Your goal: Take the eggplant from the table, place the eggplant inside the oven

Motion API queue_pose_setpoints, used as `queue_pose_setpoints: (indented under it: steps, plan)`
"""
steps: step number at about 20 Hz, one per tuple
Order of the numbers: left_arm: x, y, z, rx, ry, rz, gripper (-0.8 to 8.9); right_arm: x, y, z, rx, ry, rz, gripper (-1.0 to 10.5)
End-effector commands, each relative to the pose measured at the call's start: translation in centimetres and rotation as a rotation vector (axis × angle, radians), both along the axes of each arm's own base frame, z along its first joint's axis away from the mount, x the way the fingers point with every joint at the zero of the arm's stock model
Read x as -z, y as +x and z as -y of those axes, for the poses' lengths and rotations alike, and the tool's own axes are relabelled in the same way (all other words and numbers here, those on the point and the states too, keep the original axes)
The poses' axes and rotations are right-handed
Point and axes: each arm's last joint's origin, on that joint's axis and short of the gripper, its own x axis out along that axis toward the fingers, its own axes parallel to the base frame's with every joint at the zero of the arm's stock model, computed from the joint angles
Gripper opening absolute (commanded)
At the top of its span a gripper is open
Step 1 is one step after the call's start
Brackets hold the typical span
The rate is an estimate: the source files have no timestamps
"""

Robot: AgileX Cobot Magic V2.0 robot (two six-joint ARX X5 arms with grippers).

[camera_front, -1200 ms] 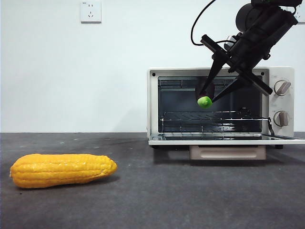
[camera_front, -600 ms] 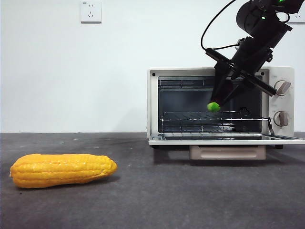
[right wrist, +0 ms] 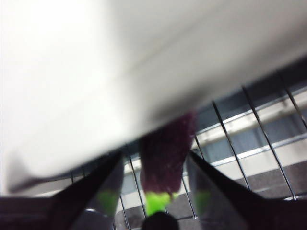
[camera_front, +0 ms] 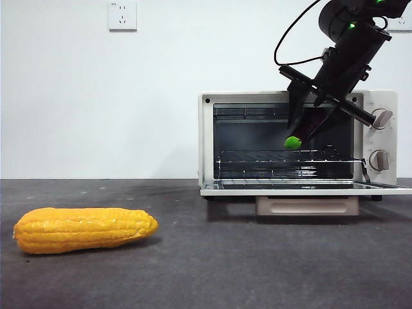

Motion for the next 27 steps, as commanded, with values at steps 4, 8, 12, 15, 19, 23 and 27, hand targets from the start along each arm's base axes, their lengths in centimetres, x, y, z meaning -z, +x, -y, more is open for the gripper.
queue_pose_setpoints:
  steps: [4,8,12,15,19,23,27]
  plan:
    - [0.2,0.1,0.1,0.013,0.005,0.0,-0.06,0.7,0.2,-0.1,0.003,-0.007,-0.028,2.6]
    - [0.2,0.1,0.1,0.013,0.005,0.001,-0.06,0.8,0.1,-0.1,-0.008,-0.019,-0.033,2.6]
    - [0.2,0.1,0.1,0.013,0.005,0.001,-0.06,0.8,0.1,0.0,-0.013,-0.023,-0.039,2.6]
    - [0.2,0.1,0.1,0.013,0.005,0.001,-0.06,0.8,0.0,-0.1,-0.027,-0.035,-0.042,2.6]
    - [0.2,0.1,0.1,0.013,0.005,0.002,-0.06,0.2,-0.3,-0.1,-0.072,-0.017,-0.031,2.6]
    - [0.2,0.1,0.1,0.013,0.003,0.007,-0.06,-1.8,-1.2,0.0,-0.088,-0.019,0.027,2.6]
    - [0.2,0.1,0.1,0.013,0.002,0.009,-0.06,-5.3,-3.5,0.4,-0.16,-0.044,0.109,2.6]
